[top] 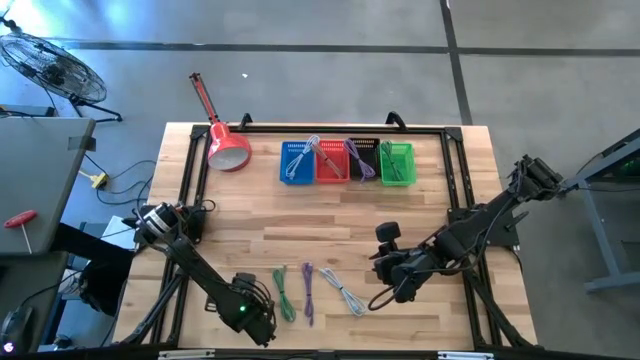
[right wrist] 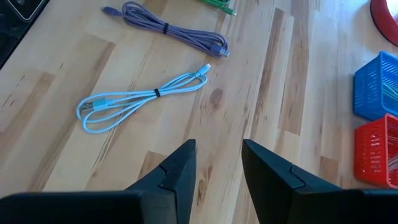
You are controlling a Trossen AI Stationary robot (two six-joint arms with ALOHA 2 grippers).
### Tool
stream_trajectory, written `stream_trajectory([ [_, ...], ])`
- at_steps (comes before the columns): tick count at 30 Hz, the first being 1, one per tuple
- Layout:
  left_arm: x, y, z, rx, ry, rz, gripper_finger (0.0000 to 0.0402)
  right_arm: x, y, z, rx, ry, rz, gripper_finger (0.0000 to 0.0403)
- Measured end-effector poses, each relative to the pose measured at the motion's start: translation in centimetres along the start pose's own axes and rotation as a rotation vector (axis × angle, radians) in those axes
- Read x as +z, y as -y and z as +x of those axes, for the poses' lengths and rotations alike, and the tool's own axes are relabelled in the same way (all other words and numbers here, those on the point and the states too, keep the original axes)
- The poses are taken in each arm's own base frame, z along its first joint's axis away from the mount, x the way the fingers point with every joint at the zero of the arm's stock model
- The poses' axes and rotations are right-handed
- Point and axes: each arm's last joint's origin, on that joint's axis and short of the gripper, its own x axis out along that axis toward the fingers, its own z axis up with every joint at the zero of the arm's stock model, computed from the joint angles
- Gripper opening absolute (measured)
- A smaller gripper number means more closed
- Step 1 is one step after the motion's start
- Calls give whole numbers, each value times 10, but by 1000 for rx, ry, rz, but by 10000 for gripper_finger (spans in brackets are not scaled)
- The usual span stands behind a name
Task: Pick & Place USB Port
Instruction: Put the pink charger cable into the orange bin
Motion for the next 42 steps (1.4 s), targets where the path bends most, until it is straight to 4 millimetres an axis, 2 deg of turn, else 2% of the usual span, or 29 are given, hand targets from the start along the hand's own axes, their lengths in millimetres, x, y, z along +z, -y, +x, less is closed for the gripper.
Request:
stream_trajectory([
  [9,3,-2,-1,-19,77,20,7,0,0,0,-2,0,0,122],
  [14,12,-3,-11,-82,248,157,4,1,0,0,-6,14,1,122],
  [19,35,-15,-59,-167,527,317,1,17,1,-1,-18,160,4,122],
  [25,62,-39,-124,-421,1096,481,0,33,15,0,-139,300,-6,122],
  [28,70,-51,-145,-466,1285,502,0,44,26,0,-141,391,-6,122],
  [32,77,-62,-159,-477,1366,515,0,56,39,0,-106,514,-15,122],
  [37,78,-63,-162,-465,1395,532,0,66,52,-3,-64,644,-45,122],
  [42,78,-63,-163,-428,1436,574,0,70,65,-3,-98,702,-64,122],
])
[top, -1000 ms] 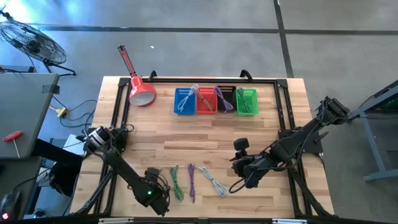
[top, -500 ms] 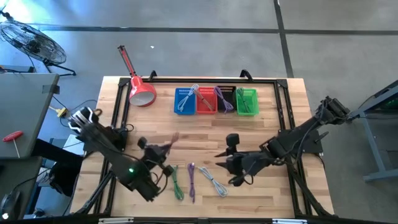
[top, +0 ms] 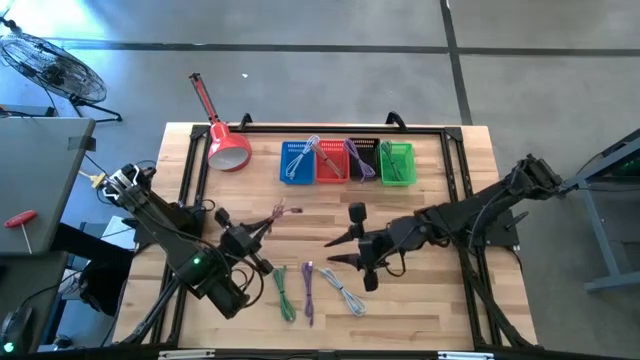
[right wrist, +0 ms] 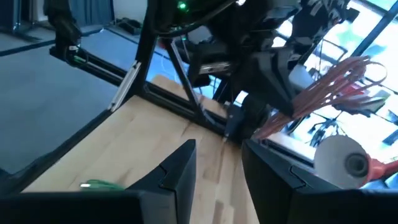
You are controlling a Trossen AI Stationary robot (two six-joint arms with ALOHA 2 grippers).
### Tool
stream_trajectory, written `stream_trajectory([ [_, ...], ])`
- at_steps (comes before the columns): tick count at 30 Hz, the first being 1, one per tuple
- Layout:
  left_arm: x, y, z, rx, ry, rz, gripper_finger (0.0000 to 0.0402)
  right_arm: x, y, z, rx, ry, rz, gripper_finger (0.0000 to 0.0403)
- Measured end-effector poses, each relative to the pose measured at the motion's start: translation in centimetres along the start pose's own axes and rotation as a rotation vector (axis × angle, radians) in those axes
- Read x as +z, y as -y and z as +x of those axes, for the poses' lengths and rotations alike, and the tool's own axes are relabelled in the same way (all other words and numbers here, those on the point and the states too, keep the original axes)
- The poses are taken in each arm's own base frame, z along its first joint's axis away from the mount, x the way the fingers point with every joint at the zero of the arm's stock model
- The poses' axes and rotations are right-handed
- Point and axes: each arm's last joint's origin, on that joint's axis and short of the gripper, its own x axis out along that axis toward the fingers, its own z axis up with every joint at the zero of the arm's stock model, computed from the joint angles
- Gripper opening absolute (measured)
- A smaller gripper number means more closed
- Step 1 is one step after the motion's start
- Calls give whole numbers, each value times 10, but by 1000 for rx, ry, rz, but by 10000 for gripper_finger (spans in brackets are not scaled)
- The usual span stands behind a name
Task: Pick & Place USB Port
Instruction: Put the pink charger cable into the orange bin
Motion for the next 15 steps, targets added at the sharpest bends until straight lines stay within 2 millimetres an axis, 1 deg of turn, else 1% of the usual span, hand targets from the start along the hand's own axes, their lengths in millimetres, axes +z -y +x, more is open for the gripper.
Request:
stream_trajectory([
  [4,6,-6,-1,11,48,24,0,-1,12,3,-8,26,-33,122],
  [10,15,-18,-4,-1,44,36,0,-3,29,6,-5,64,-23,122],
  [15,25,-15,-5,-41,32,99,0,-4,37,7,5,95,-21,122],
])
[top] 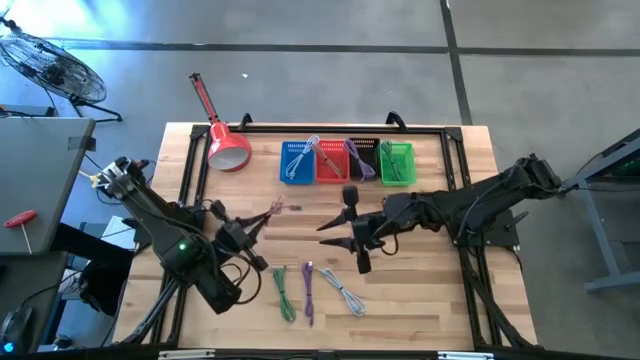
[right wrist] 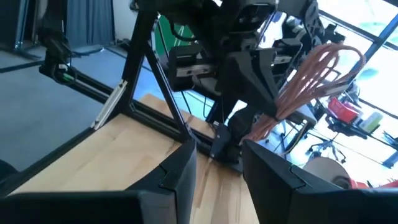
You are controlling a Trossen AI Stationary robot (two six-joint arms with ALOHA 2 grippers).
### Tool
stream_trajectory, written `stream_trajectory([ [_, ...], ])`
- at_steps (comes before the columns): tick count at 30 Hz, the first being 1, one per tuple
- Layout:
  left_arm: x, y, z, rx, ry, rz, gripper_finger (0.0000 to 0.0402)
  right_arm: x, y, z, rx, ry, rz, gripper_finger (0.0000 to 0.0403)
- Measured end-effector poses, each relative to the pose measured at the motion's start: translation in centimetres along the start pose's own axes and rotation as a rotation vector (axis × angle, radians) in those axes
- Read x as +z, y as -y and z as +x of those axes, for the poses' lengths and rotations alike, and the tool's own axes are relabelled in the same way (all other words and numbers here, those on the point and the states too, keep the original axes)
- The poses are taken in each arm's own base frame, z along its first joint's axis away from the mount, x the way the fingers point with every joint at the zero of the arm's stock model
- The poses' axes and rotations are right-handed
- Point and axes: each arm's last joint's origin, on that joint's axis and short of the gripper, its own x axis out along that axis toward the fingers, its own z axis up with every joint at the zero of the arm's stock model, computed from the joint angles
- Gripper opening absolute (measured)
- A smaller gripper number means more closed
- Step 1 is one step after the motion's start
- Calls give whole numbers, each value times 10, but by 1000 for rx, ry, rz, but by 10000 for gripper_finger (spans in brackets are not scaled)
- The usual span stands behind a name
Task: Pick & Place USB Port
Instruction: Put the pink charger cable into the orange bin
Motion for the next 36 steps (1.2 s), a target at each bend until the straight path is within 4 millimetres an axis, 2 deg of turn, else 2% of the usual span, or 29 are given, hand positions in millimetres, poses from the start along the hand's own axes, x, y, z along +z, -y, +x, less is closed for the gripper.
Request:
stream_trajectory([
  [5,14,6,2,-73,-14,71,0,0,7,1,3,26,-3,122],
  [13,41,16,27,-294,-28,115,0,1,6,1,37,50,-25,122],
  [24,50,17,65,-468,4,90,0,0,-4,0,69,18,-24,122],
  [31,46,16,67,-366,3,125,0,-6,-13,-1,84,-79,-8,122],
  [36,47,16,66,-371,8,115,0,-3,-21,-4,-135,-178,-116,122],
])
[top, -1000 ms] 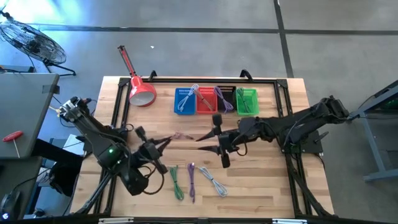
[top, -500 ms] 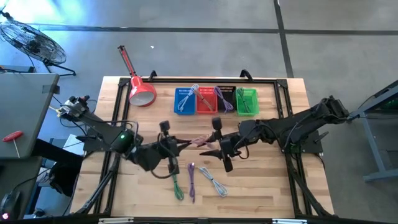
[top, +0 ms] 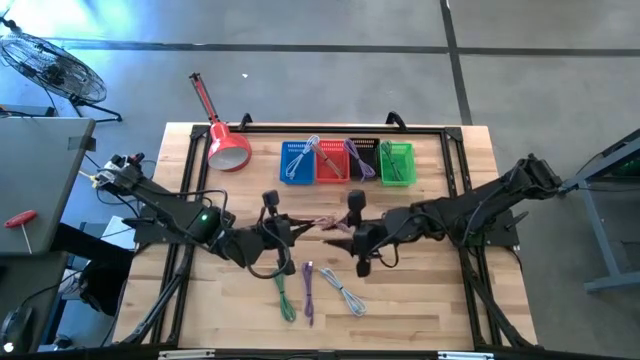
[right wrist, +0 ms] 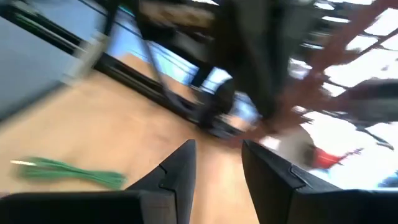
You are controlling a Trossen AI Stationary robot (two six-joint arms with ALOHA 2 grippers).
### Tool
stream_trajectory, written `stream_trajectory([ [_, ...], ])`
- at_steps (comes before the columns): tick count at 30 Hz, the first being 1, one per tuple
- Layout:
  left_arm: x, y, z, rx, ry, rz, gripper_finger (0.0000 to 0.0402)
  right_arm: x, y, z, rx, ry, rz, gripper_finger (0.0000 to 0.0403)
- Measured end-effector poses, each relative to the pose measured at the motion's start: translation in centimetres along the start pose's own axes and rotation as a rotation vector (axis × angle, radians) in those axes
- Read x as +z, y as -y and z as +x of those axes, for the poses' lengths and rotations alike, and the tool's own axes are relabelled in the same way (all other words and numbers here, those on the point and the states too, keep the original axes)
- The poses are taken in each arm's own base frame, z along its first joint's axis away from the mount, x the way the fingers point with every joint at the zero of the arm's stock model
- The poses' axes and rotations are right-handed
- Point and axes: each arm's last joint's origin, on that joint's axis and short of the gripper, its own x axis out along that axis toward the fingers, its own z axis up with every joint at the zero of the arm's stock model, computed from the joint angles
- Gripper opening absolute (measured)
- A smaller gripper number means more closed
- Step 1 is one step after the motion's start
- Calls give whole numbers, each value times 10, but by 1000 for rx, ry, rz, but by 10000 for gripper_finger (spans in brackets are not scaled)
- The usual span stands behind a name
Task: Pick & Place USB Port
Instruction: Put the pink charger cable into the orange bin
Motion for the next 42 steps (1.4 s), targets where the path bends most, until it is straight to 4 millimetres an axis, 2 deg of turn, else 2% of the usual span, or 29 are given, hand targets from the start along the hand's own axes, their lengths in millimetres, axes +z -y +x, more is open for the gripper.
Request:
stream_trajectory([
  [8,1,1,0,-19,6,-7,0,6,5,-2,-164,-2,14,122],
  [20,0,1,0,-30,1,-2,0,13,6,-2,-79,115,34,122],
  [31,-1,2,0,-48,-4,3,0,7,19,4,1,169,39,118],
  [35,-1,2,1,-48,-4,3,0,5,23,6,24,180,39,91],
  [40,-1,2,1,-44,-9,9,0,2,26,7,26,168,38,19],
  [42,-2,2,1,-42,-15,15,0,1,27,8,27,162,35,13],
])
